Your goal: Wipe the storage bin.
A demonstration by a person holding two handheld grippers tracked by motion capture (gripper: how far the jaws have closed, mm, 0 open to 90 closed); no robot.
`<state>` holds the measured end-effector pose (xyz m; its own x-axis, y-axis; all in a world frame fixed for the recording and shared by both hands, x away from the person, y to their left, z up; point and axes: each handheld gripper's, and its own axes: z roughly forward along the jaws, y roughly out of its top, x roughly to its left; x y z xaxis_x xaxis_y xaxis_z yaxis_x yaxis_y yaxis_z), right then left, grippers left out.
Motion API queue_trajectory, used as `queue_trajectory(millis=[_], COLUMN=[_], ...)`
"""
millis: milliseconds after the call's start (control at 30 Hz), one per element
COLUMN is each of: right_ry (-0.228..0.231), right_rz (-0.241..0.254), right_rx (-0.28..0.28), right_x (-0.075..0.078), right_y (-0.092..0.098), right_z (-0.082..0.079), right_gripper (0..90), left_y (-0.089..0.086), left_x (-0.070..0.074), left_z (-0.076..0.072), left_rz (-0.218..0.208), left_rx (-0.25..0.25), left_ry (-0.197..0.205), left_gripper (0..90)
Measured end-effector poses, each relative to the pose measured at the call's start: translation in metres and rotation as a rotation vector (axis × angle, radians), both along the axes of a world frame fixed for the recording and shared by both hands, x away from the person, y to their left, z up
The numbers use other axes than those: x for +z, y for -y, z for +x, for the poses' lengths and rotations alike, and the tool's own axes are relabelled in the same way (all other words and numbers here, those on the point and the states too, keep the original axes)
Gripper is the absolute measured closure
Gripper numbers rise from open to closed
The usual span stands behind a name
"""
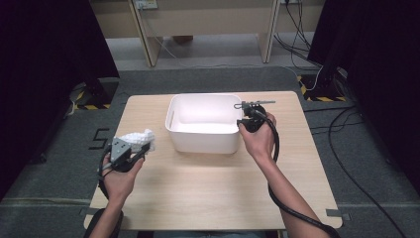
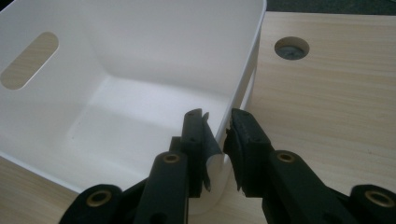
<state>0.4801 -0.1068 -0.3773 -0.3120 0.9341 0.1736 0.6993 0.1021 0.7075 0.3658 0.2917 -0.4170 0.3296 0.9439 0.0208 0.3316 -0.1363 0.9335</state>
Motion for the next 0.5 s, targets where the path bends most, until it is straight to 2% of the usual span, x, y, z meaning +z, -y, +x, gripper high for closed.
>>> queue_trajectory(millis=[167, 200, 267, 300, 400, 467, 500], right_ry=[-0.005, -0.001, 0.015, 0.035, 0.092, 0.083, 0.069], right_rz=[-0.016, -0.014, 0.010, 0.028, 0.020, 0.036, 0.024], right_rx=[0.071, 0.092, 0.102, 0.091, 0.083, 0.072, 0.069], right_x=[0.006, 0.008, 0.010, 0.013, 0.024, 0.027, 0.026], right_y=[0.011, 0.014, 0.018, 0.020, 0.025, 0.029, 0.031], right_z=[0.012, 0.014, 0.014, 0.012, -0.003, -0.012, -0.015], right_gripper=[84.8, 85.8, 85.2, 83.7, 84.2, 86.0, 86.8], left_y=[-0.010, -0.010, -0.010, -0.009, -0.010, -0.012, -0.012], left_x=[0.002, 0.002, 0.001, 0.000, -0.005, -0.009, -0.010], left_z=[0.012, 0.014, 0.022, 0.026, 0.041, 0.056, 0.061], left_rz=[-0.003, -0.004, -0.005, -0.004, -0.001, 0.005, 0.012], left_rx=[0.023, 0.021, 0.021, 0.021, 0.029, 0.045, 0.042], left_ry=[-0.006, -0.010, -0.018, -0.024, -0.035, -0.046, -0.047], left_gripper=[74.7, 74.6, 74.6, 74.6, 74.7, 74.7, 74.7])
